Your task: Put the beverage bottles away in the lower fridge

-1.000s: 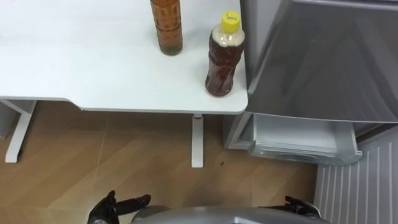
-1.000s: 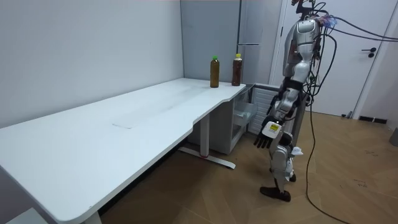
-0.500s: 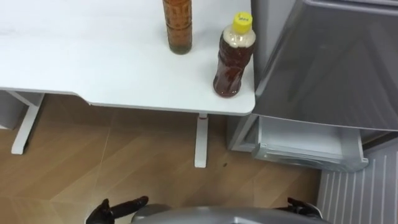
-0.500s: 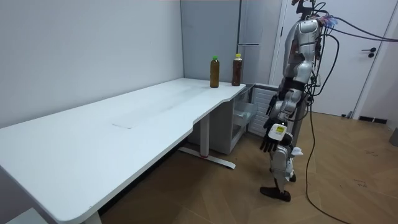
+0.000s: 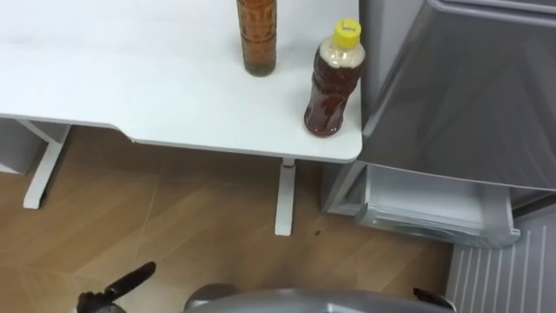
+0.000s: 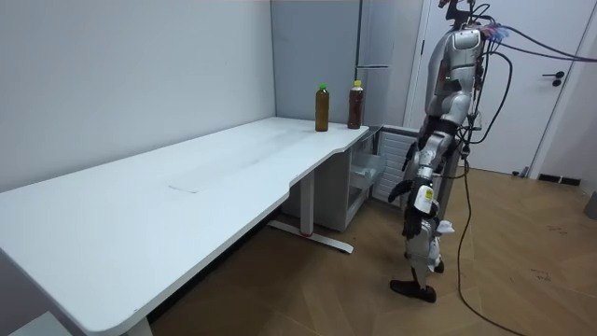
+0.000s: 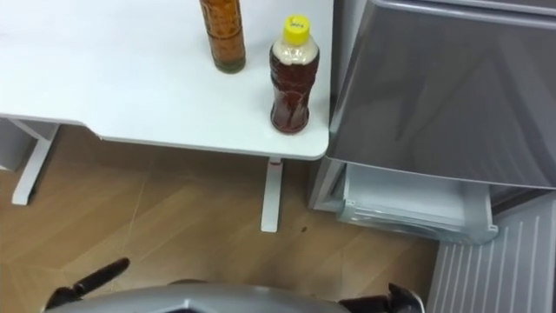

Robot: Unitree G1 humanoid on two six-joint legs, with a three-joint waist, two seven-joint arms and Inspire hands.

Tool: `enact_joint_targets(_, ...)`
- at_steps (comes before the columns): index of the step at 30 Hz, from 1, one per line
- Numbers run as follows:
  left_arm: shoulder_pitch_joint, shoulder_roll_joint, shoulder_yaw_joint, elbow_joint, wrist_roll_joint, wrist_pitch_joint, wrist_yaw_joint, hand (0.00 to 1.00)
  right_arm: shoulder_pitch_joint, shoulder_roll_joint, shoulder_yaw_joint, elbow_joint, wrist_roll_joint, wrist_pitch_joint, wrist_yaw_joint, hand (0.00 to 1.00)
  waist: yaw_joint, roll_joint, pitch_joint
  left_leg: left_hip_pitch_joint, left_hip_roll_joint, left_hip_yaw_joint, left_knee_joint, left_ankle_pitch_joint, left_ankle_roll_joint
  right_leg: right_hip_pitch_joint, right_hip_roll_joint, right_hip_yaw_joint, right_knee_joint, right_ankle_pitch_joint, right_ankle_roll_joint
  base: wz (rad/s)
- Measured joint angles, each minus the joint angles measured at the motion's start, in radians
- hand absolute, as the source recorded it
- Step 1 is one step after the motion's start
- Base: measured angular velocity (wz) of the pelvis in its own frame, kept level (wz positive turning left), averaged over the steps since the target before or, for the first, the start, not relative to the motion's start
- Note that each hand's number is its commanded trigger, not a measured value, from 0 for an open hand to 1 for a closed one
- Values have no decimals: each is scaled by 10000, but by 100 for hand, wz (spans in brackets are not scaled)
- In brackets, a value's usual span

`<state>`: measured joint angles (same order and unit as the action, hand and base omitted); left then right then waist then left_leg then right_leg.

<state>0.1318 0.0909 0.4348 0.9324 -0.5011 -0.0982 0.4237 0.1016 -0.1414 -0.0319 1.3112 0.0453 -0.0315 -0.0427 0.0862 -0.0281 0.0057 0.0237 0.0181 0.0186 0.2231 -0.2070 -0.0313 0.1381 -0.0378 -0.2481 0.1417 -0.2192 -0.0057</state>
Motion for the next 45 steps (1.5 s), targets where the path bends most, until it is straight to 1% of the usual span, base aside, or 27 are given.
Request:
enact_joint_targets(1,-3,0,21,-236,-1,-134,223,0,20,-2,-13,-17,-51,-29,-16,0,16,7,-4,-4,0,-4,9,2,3,-5,-2,1,3,0,0,0)
enact_joint_targets(3,26,1,58,-1126,4,-664,1039,0,138,-3,-14,-234,-109,-41,-95,0,63,36,-52,-11,-7,23,19,6,9,-33,-17,2,11,-1,0,-4)
enact_joint_targets(4,49,1,55,-1377,2,-756,1238,0,185,-3,-13,-297,-103,-72,-95,0,52,39,-70,-15,-16,20,20,8,13,-32,-24,-5,5,-1,2,0)
enact_joint_targets(6,154,-3,-68,-2369,2,-1069,1896,0,213,-3,3,-330,-100,-156,-95,0,53,0,-114,-19,-49,5,13,14,24,-33,-48,-11,-2,-12,20,0)
enact_joint_targets(7,166,-7,-68,-2605,4,-1101,2025,0,220,2,2,-350,-100,-177,-92,0,53,-8,-121,-26,-58,1,7,17,28,-39,-51,-8,-6,-16,28,0)
enact_joint_targets(9,199,-10,-66,-3700,159,-1150,2650,0,226,24,-3,-401,-175,-316,-65,0,36,-21,-138,-34,-84,-25,-7,19,31,-46,-61,12,-22,-16,39,0)
enact_joint_targets(10,199,-10,-68,-3927,306,-1190,2799,0,208,23,-12,-402,-196,-331,-56,0,37,-51,-158,-32,-88,-23,-8,19,31,-46,-64,13,-22,-14,43,0)
enact_joint_targets(12,183,-8,-67,-4655,790,-1487,3269,0,130,24,-23,-404,-285,-366,22,0,35,-17,-152,-26,-95,-23,-17,19,31,-42,-68,7,-24,4,65,0)
enact_joint_targets(14,177,-5,-91,-5063,880,-1667,3477,0,132,25,-24,-404,-293,-424,25,0,11,-10,-158,17,-108,-23,-31,19,31,-1,-82,-4,-22,9,71,0)
enact_joint_targets(16,246,-9,-150,-5448,1454,-1693,3587,0,154,31,-23,-405,-281,-435,28,0,20,-9,-155,40,-116,-22,-37,19,32,19,-91,-6,-24,9,72,0)
enact_joint_targets(17,309,-8,-231,-5835,1690,-1695,3596,0,143,31,-15,-434,-239,-431,36,0,16,19,-132,35,-115,-23,-38,18,32,13,-92,1,-26,10,74,4)
enact_joint_targets(19,373,-6,-374,-6628,2037,-1694,3657,0,157,27,-20,-422,-265,-417,123,0,3,9,-120,-13,-127,-74,-11,18,33,8,-96,-36,-31,14,81,8)
enact_joint_targets(20,374,3,-484,-7144,2556,-1695,3675,0,132,18,-15,-390,-304,-419,167,0,2,0,-113,-54,-135,-120,-6,18,33,-10,-95,-46,-31,15,82,11)
enact_joint_targets(21,375,10,-623,-7580,3083,-1698,3637,0,131,-2,-20,-353,-289,-422,234,0,-17,20,-104,-97,-150,-171,10,24,44,-7,-97,-74,-36,23,94,11)
enact_joint_targets(22,377,9,-684,-7784,3334,-1696,3576,0,147,-11,-28,-348,-292,-421,250,0,-26,30,-102,-116,-160,-196,15,31,56,-11,-103,-95,-37,24,98,10)
enact_joint_targets(24,372,9,-896,-8680,4074,-1689,3419,0,161,-24,-117,-359,-285,-422,323,0,-65,74,-76,-119,-166,-198,14,48,84,-21,-107,-83,-38,31,106,2)
enact_joint_targets(25,372,9,-933,-8957,4147,-1682,3370,0,164,-28,-113,-358,-246,-421,346,0,-83,78,-77,-119,-165,-193,17,48,85,-21,-106,-77,-38,31,106,0)
enact_joint_targets(27,378,14,-1184,-10105,4221,-1681,3239,0,162,-53,-100,-365,4,-418,452,0,-141,108,-65,-123,-163,-196,19,48,85,-22,-105,-72,-45,31,106,0)
enact_joint_targets(30,379,28,-1488,-10966,4240,-1681,2974,0,148,-116,-85,-244,235,-425,470,0,-277,160,-68,-116,-170,-180,19,49,86,-22,-107,-37,-64,30,107,0)
enact_joint_targets(32,363,75,-1701,-11110,4360,-1677,2747,0,66,-125,-72,-213,322,-441,502,0,-389,201,-54,-115,-171,-197,17,50,87,-19,-103,-39,-76,30,107,0)
enact_joint_targets(34,364,79,-1937,-11140,4922,-1622,2440,0,-34,-134,-64,-109,456,-460,570,0,-530,237,-32,-118,-170,-200,13,51,87,-21,-99,-35,-78,30,107,0)
enact_joint_targets(36,342,104,-2247,-11526,5425,-1508,1810,0,-136,-139,15,6,453,-530,736,0,-579,207,-31,-113,-160,-200,-1,51,87,-30,-90,-11,-75,31,107,0)
enact_joint_targets(37,326,117,-2329,-11609,5537,-1508,1649,0,-141,-146,23,56,452,-574,777,0,-584,202,-29,-109,-160,-200,-8,51,87,-36,-90,3,-75,31,107,0)
enact_joint_targets(38,305,187,-2552,-11796,5632,-1498,1308,0,-224,-163,90,157,455,-635,799,0,-605,205,-26,-115,-163,-225,-14,51,87,-50,-94,14,-75,31,106,-4)
enact_joint_targets(42,288,313,-3254,-12541,5600,-1492,190,0,-420,-187,122,522,365,-772,903,0,-814,173,-6,-125,-157,-163,-64,51,87,-129,-102,78,-57,32,106,-5)
enact_joint_targets(44,282,358,-3546,-12698,5555,-1467,-266,0,-438,-173,134,523,258,-802,908,0,-892,170,-8,-111,-156,-128,-78,51,87,-130,-101,98,-60,32,106,0)
enact_joint_targets(45,281,361,-3686,-12884,5525,-1429,-547,0,-482,-161,127,523,210,-807,906,0,-1023,161,-2,-114,-156,-129,-84,51,87,-129,-101,78,-60,32,106,0)
